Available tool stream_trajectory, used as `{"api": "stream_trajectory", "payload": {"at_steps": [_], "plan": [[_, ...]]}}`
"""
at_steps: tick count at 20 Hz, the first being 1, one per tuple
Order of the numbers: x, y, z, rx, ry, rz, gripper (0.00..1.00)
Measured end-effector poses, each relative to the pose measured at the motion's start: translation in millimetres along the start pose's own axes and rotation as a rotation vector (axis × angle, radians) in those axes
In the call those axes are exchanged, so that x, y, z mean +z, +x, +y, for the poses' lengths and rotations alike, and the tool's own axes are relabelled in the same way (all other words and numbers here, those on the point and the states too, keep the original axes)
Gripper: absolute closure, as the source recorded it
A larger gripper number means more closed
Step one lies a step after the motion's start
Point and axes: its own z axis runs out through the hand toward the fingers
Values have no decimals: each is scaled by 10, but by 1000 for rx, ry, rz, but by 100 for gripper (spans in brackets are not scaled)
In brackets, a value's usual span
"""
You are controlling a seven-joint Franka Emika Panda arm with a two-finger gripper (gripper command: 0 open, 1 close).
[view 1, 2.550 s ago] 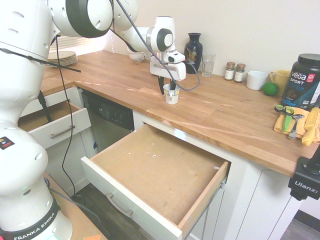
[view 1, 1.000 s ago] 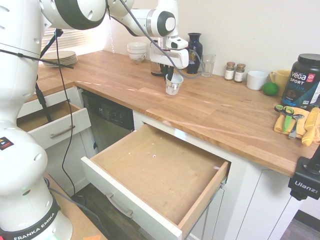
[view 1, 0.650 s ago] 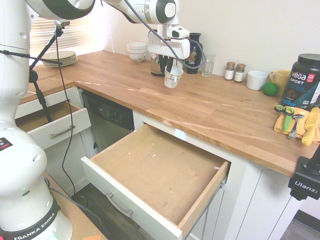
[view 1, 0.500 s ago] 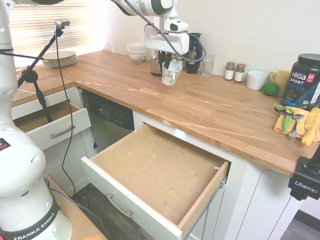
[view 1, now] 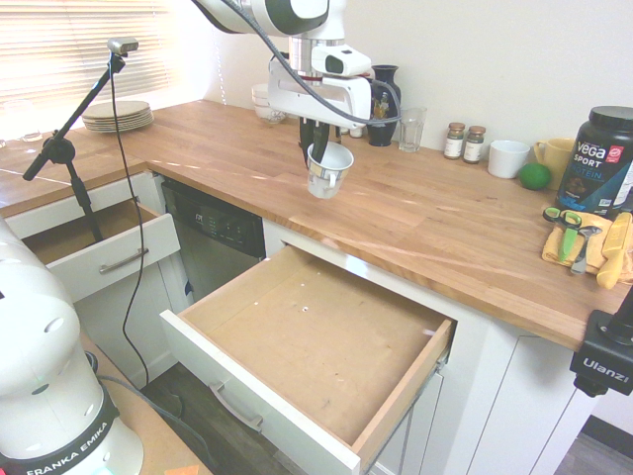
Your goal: Put mug in the drawer
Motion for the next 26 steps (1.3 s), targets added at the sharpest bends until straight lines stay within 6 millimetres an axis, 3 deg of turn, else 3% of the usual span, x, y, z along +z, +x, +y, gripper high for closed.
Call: {"api": "stream_trajectory", "payload": {"at_steps": [4,8,12,17,21,26], "plan": [[103,-120,321,2,5,-3,100],[336,-165,492,12,5,-12,100],[767,-206,605,-3,-12,-38,100],[1384,-79,724,19,-47,-69,100],[1880,-90,777,16,-83,-91,100],[2323,-172,863,15,-108,-114,100]]}}
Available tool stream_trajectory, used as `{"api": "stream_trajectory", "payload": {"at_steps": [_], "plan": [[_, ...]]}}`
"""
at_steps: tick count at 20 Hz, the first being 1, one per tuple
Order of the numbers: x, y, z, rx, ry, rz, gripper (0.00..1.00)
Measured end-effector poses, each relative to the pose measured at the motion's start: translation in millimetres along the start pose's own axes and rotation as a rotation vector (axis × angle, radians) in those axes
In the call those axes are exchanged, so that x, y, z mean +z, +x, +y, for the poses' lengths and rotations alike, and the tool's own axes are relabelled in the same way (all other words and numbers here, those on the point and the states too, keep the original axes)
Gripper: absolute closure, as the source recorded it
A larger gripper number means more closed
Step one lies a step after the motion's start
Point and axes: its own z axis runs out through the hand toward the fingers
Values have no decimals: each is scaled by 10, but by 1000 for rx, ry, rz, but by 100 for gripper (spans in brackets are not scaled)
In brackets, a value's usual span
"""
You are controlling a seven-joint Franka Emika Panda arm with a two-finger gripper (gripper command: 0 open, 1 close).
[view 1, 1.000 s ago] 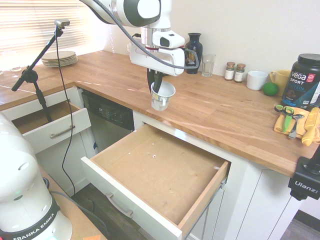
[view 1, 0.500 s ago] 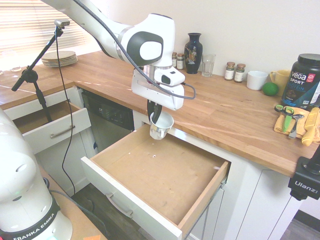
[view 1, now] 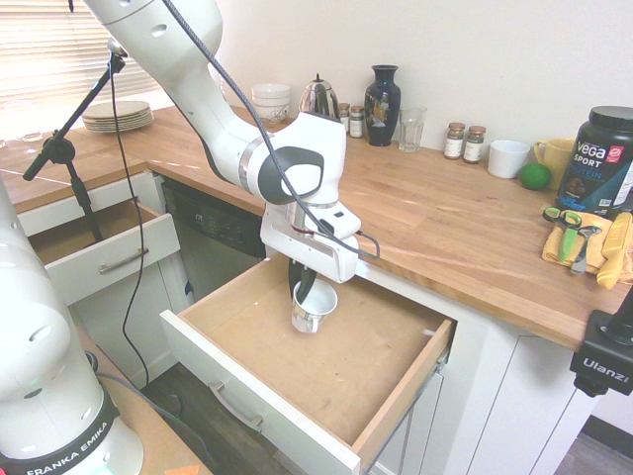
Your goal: Put mug in the drawer
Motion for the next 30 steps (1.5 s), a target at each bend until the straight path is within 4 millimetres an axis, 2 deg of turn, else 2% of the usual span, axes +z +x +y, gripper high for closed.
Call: {"api": "stream_trajectory", "payload": {"at_steps": [13,20,21,30], "plan": [[834,66,-5,-1,-7,15,100],[985,65,-3,-4,-20,18,100],[987,64,-5,-2,-20,18,0],[980,72,-2,27,-18,23,0]]}}
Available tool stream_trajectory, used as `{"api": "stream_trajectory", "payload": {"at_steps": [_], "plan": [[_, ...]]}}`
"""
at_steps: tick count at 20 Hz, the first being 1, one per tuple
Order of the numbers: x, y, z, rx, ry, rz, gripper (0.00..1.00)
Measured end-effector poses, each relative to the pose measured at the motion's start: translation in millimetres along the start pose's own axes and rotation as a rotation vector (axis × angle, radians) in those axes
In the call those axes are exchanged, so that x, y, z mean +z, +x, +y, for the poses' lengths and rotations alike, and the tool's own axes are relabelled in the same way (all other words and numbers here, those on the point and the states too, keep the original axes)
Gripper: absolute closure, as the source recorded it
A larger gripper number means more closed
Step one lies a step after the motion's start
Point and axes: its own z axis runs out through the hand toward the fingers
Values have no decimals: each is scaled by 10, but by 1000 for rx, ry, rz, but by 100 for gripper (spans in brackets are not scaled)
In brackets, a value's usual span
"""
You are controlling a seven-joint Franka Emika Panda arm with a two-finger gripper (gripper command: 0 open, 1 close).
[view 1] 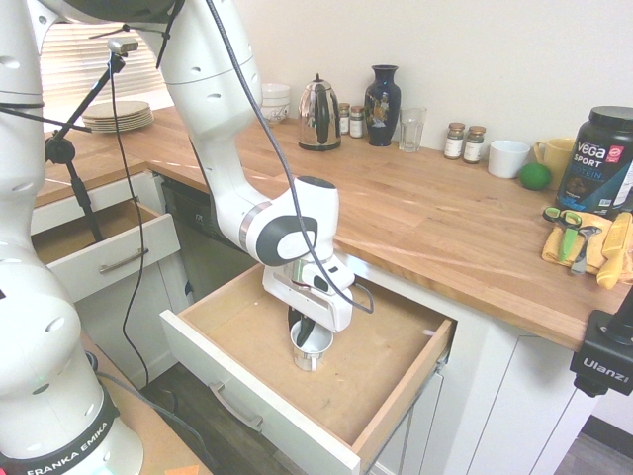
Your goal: Put mug in the drawer
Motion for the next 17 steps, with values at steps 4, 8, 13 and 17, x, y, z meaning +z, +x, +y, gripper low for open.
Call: {"api": "stream_trajectory", "payload": {"at_steps": [4,8,13,17], "plan": [[-4,6,0,3,3,3,0],[-22,18,-7,9,12,14,0],[-282,-26,-35,21,65,65,0],[-585,-108,5,45,114,100,0]]}}
